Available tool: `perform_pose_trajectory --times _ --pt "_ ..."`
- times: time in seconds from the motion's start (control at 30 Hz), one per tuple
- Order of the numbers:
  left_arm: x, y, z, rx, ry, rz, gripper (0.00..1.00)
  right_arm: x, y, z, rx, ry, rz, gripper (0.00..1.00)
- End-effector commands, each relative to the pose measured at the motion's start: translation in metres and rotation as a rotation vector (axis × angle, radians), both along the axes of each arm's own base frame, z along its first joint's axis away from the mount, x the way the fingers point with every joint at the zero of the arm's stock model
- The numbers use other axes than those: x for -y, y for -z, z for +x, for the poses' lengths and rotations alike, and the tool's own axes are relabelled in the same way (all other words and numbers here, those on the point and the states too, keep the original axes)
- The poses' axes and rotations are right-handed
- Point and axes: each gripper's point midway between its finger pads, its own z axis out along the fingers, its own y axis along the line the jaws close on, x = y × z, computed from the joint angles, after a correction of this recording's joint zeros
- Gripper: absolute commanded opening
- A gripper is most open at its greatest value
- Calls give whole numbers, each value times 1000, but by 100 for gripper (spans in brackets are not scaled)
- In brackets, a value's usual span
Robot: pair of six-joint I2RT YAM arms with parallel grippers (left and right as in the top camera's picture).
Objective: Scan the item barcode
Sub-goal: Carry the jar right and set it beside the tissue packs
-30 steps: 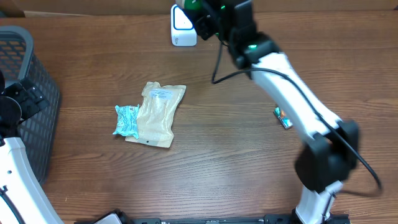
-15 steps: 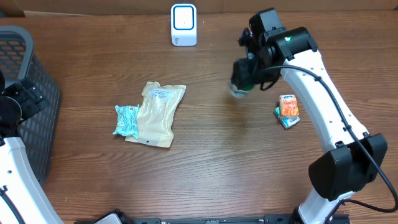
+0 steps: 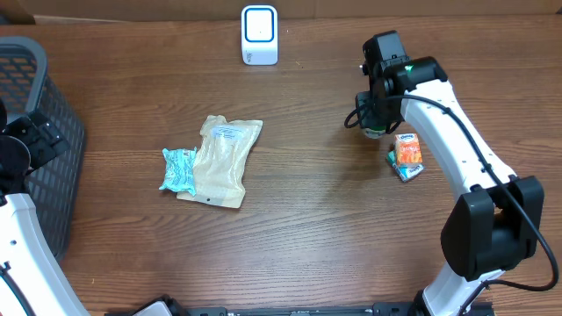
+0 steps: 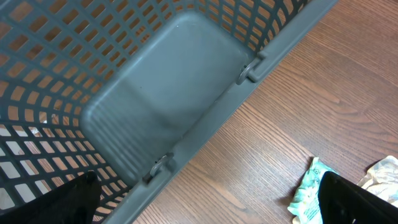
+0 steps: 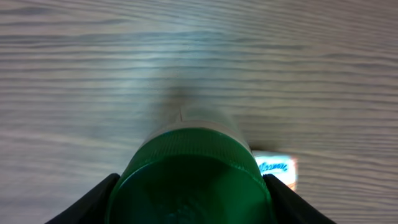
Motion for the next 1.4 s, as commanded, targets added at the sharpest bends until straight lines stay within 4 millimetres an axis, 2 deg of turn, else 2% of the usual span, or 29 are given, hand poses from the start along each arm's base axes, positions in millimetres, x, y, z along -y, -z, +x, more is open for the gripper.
perform_pose_trajectory --times 0.0,0.3,0.5,0.53,0.6,0.63,0.77,0.8,0.97,1.03,1.17,1.23,1.37 --pt "-3 -3 -1 -7 1 18 99 22 0 4 44 50 -77 36" --pt "-3 -3 -1 -7 1 18 100 26 35 -11 -49 94 112 41" --pt "-3 -3 -1 -7 1 18 100 25 37 -12 -58 99 152 47" --pt "-3 -3 -1 -7 1 18 100 23 37 -12 -60 98 160 49" --pt "-3 -3 -1 -7 1 18 100 19 37 -12 -63 90 187 90" --pt "-3 -3 -1 -7 1 18 100 17 36 -12 -63 89 193 100" --pt "-3 -3 -1 -7 1 18 100 16 31 -9 -56 86 200 100" --pt "-3 -3 -1 -7 1 18 99 16 27 -8 -54 86 201 100" --pt "-3 -3 -1 -7 1 18 100 11 -27 2 -15 147 238 100" --pt "-3 -3 -1 -7 1 18 100 -3 -55 4 -3 151 321 100" --pt "-3 -3 -1 -7 1 18 100 -55 -94 -3 -38 45 614 100" --pt "-3 -3 -1 -7 1 18 100 -76 -103 -7 -63 -6 735 100" --pt "-3 -3 -1 -7 1 18 100 -101 -86 -18 -120 -54 780 100"
